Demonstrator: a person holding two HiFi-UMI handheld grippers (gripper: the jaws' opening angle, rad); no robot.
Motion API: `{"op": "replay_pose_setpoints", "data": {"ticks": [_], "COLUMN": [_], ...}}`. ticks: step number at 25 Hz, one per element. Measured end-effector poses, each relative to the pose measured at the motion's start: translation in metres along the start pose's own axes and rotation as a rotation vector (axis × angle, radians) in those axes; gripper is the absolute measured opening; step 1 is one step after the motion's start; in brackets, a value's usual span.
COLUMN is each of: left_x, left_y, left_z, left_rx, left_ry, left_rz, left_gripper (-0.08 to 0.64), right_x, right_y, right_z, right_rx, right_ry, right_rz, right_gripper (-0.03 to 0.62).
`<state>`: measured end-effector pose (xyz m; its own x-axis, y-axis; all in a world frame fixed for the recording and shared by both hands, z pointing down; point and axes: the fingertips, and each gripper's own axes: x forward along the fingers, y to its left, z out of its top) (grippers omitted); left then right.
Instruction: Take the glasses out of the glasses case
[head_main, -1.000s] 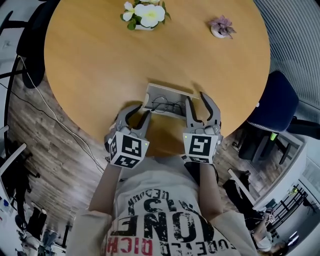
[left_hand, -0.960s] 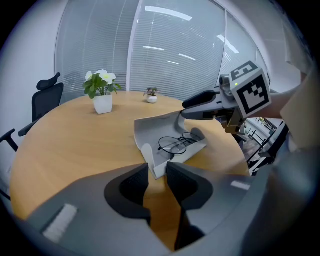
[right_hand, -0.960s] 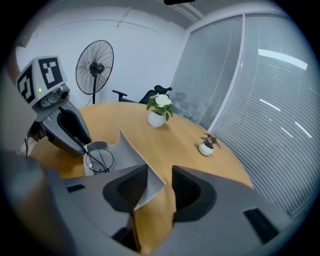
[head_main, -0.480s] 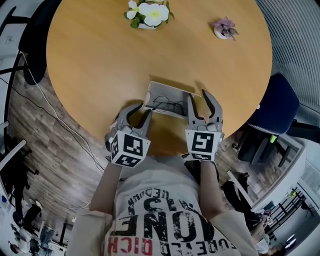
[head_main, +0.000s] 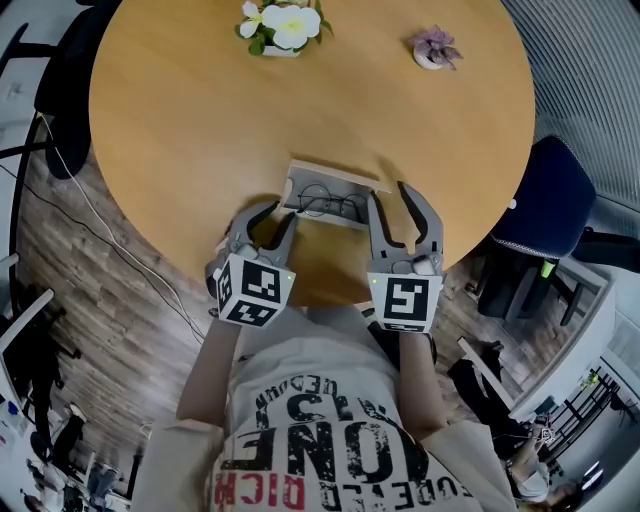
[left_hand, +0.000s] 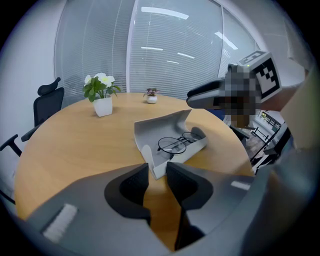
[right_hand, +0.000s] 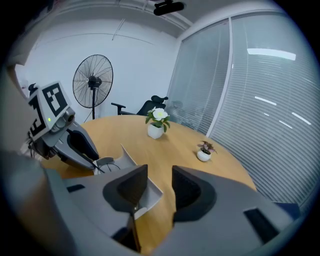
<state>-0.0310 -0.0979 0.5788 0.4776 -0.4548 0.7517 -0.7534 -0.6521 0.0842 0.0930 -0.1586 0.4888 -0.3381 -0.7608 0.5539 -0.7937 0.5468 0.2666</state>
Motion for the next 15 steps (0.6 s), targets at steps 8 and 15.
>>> {"op": "replay_pose_setpoints", "data": {"ticks": [8, 15], "left_x": [0.000, 0.001], "left_y": [0.000, 0.001], "left_z": [0.000, 0.000], "left_rx": [0.028, 0.051], "left_ry": [0.000, -0.001], "left_rz": [0.017, 0.039], "left_gripper": [0.124, 0.124], "right_x": [-0.037, -0.073], "right_y": [0.003, 0.015], "right_z": [0.019, 0.021], "right_rx": [0.031, 0.088], "right_ry": [-0.057, -0.090], "right_rz": [-0.014, -0.017], "right_gripper": [0.152, 0.152]}}
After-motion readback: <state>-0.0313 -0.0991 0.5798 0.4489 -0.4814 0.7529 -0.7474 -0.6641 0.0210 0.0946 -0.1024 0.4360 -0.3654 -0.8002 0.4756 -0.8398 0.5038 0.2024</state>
